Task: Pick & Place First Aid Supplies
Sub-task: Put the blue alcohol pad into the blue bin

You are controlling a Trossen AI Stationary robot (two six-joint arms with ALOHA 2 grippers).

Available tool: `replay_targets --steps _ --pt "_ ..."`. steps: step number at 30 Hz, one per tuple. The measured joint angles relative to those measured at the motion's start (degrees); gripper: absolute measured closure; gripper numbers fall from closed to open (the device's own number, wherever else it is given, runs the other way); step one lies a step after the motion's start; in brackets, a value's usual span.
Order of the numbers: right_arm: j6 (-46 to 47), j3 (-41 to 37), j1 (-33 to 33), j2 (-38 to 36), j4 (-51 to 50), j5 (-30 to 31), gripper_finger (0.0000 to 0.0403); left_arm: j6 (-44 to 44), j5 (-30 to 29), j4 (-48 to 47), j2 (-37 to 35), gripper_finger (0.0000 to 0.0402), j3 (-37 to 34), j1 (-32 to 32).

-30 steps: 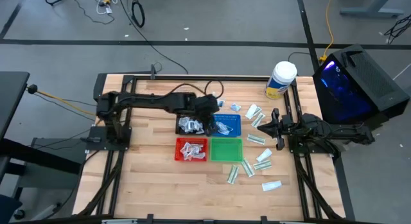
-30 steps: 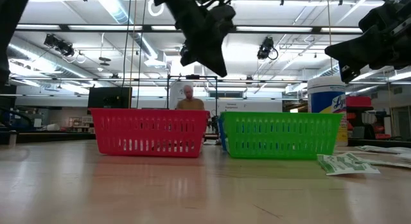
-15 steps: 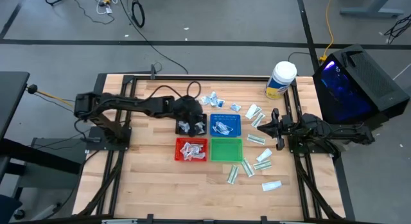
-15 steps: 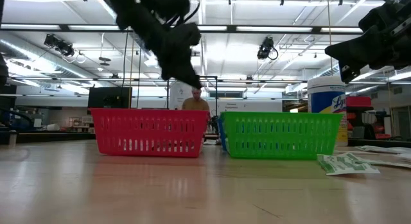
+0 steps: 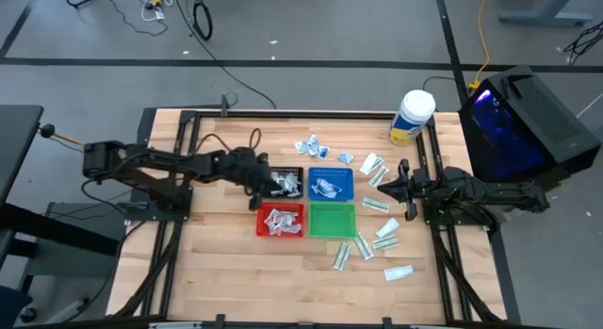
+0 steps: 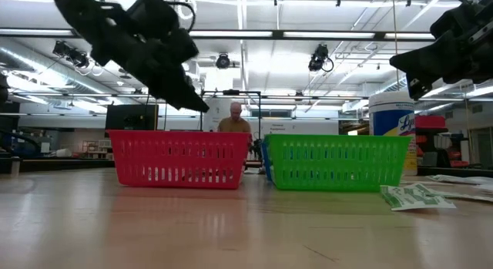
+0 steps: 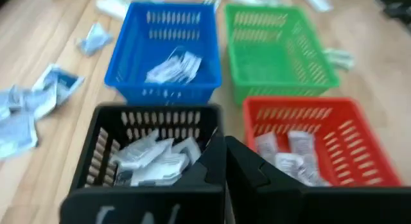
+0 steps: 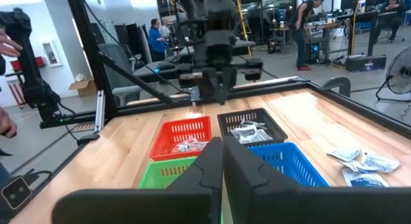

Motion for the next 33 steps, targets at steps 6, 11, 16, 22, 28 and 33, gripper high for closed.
replay_targets --steps 6,11,16,22,28,33 --pt "0.01 -0.02 0.00 0.13 0.00 0.00 0.0385 3.20 3.09 1.11 -6.47 0.0397 -3.98 -4.28" --pt "-0.04 -0.01 0.00 0.26 0.00 -0.35 0.0385 6.43 3.11 2.06 -11.25 0.0399 -7.76 -9.99" --pt "-0.01 -0.01 0.00 0.48 0.00 -0.06 0.0385 6.80 3.11 3.74 -15.45 0.0398 -11.89 -13.99" --pt "0.00 0.00 0.00 0.57 -0.02 -0.36 0.0385 6.14 1.81 5.78 -19.09 0.0398 -16.48 -15.11" --pt "-0.01 -0.01 0.00 0.59 0.00 -0.37 0.0385 6.23 1.13 7.34 -23.20 0.0398 -20.78 -13.88" --pt "-0.01 -0.02 0.02 0.59 0.00 -0.34 0.0385 6.23 2.45 8.06 -28.46 0.0399 -22.94 -12.70"
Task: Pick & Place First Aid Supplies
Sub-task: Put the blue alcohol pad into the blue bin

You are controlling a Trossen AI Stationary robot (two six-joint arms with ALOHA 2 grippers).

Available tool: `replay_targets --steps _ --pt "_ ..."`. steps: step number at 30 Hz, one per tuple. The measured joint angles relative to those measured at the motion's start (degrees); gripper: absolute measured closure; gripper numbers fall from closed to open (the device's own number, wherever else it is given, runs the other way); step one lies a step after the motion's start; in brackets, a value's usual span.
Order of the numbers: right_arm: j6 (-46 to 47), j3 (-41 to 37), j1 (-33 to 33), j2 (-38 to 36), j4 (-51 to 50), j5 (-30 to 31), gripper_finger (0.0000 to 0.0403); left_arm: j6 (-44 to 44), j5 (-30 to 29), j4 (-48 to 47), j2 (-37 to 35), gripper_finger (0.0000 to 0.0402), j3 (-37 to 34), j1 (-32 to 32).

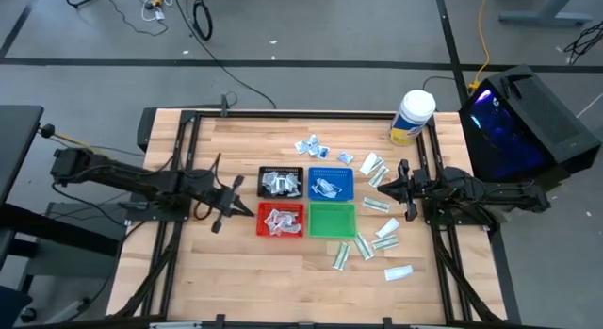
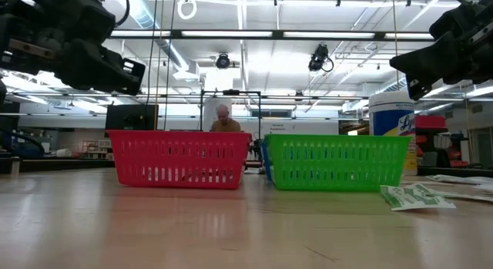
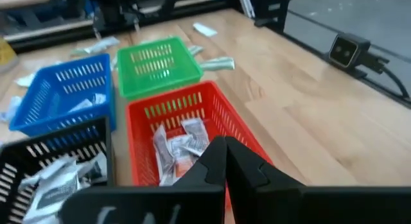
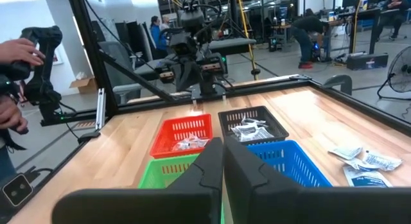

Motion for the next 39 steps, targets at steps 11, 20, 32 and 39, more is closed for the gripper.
replay_targets --steps 11,20,32,39 --pt "0.00 0.00 0.00 0.00 -0.02 -0.01 0.0385 1.88 -0.32 -0.18 -7.72 0.0398 -2.23 1.95" --pt "0.00 0.00 0.00 0.00 -0.02 -0.01 0.0385 1.46 -0.33 0.10 -14.32 0.0398 -2.42 1.95" --pt "-0.02 0.01 0.00 0.00 -0.04 -0.01 0.0385 -0.11 0.11 0.06 -17.73 0.0399 -5.65 1.89" --pt "-0.02 0.00 0.00 0.00 -0.04 -0.01 0.0385 -0.05 0.28 0.00 -18.26 0.0399 -5.71 1.89"
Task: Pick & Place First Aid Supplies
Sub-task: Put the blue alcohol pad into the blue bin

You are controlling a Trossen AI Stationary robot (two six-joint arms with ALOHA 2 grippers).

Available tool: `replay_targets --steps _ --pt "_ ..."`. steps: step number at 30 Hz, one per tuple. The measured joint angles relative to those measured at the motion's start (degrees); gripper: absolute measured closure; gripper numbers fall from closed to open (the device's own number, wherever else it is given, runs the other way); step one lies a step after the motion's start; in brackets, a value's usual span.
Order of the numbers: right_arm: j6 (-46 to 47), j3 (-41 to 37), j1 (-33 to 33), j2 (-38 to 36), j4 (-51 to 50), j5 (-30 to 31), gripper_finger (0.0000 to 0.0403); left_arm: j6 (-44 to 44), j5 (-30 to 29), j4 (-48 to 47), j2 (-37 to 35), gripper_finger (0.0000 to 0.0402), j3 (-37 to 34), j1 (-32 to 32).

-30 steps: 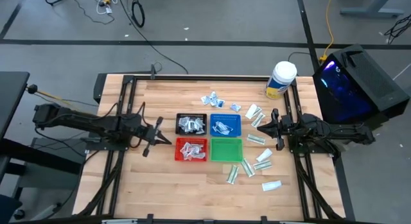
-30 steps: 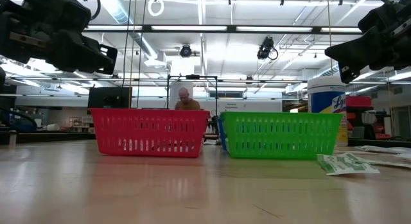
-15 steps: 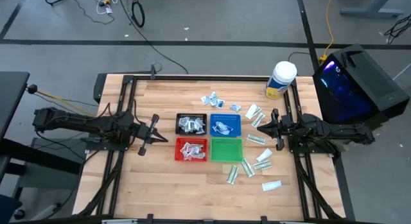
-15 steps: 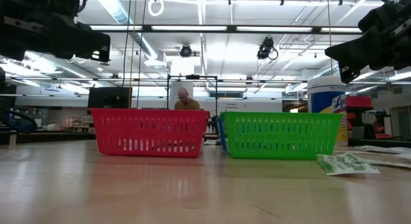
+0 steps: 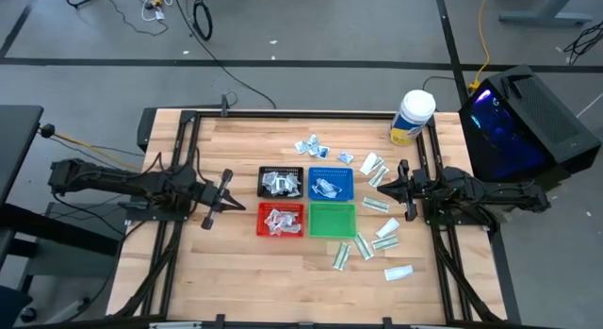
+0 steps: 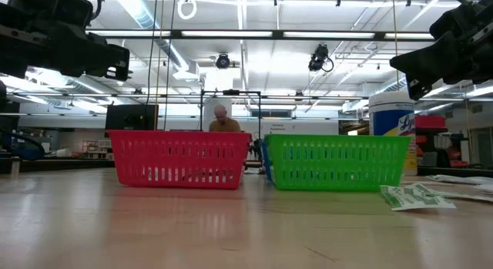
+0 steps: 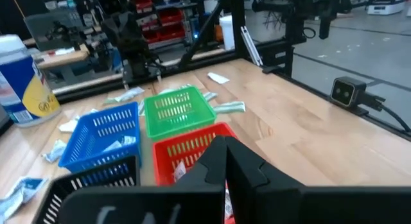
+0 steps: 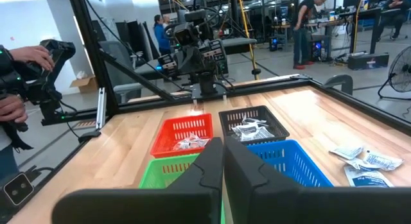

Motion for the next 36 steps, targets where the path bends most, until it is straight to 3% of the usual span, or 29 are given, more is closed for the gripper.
replay_targets --steps 26,36 --pt "0.02 0.00 -0.01 -0.01 -0.02 0.00 0.0385 -3.01 -0.19 1.69 -1.76 0.0399 -3.65 0.00" --pt "0.00 0.00 -0.02 -0.01 -0.02 0.00 0.0385 -2.50 -1.03 -5.12 -8.22 0.0398 -3.67 0.00"
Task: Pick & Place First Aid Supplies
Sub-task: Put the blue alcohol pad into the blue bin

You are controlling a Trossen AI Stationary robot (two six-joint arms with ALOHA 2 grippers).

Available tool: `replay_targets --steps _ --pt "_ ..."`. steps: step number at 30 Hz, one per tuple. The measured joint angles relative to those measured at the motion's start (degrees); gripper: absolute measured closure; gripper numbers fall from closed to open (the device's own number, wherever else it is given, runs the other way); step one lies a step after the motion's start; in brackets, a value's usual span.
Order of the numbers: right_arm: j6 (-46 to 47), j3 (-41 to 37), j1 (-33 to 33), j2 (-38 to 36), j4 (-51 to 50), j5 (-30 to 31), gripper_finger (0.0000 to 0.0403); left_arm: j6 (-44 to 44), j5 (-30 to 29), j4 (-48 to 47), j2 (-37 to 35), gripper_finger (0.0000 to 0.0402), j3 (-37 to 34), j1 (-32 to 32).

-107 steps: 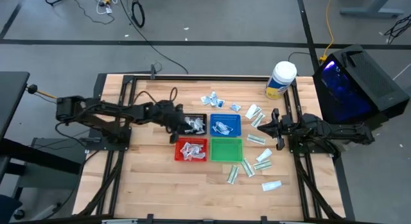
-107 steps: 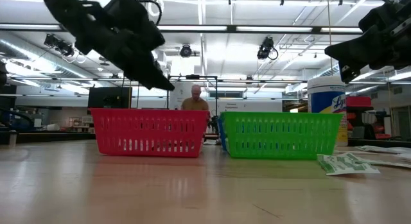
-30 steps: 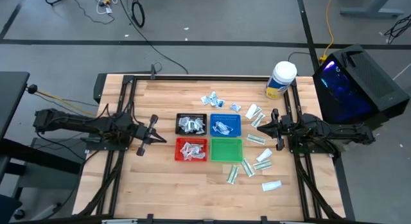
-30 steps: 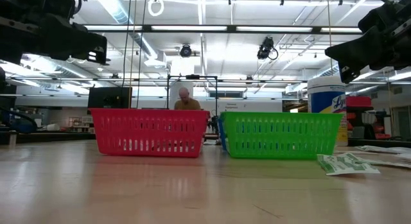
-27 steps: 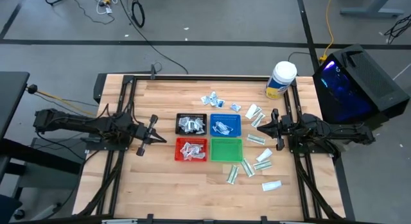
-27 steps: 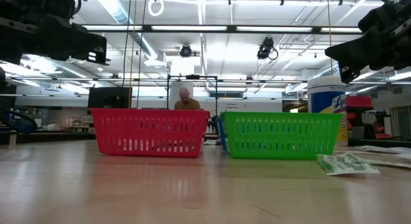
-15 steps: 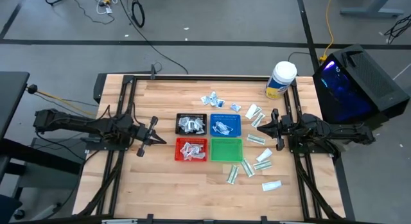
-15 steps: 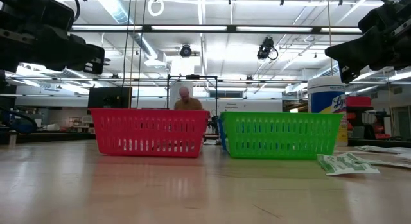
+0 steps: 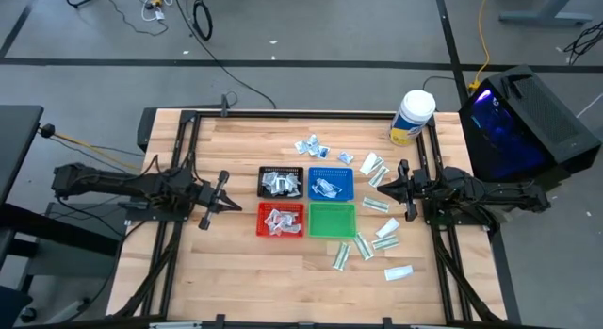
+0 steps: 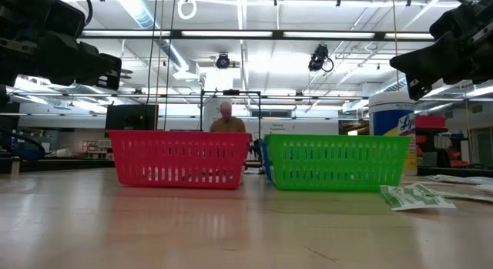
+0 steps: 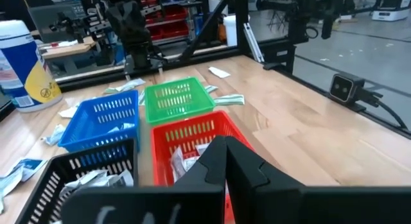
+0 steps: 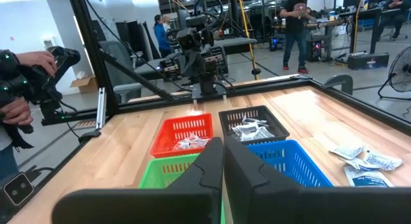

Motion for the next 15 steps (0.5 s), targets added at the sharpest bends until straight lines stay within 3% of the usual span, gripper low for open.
replay_targets --steps 15 --pt "0.01 0.02 0.00 0.01 0.00 0.02 0.0385 0.09 -2.08 -7.23 -6.53 0.0398 -0.02 0.07"
